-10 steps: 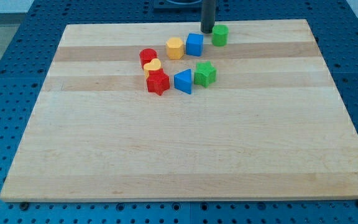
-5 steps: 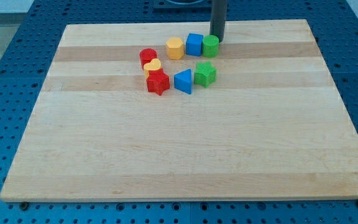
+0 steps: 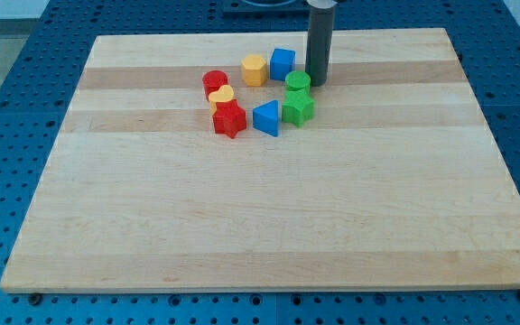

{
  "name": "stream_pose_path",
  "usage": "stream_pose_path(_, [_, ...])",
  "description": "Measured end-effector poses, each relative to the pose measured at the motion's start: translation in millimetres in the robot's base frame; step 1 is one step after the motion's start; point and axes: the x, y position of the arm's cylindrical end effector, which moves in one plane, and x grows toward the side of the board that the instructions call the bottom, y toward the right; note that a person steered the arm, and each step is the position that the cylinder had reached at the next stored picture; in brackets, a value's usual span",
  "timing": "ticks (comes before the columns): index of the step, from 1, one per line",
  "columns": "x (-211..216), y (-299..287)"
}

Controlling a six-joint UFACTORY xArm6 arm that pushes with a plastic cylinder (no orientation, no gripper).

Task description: Place the green circle towards the top of the green star

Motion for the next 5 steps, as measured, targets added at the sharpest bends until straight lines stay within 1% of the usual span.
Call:
stream_pose_path(1, [0.4, 0.0])
stream_pose_path(4, [-53.5, 3.6])
stream_pose_path(5, [-62.7, -17.4])
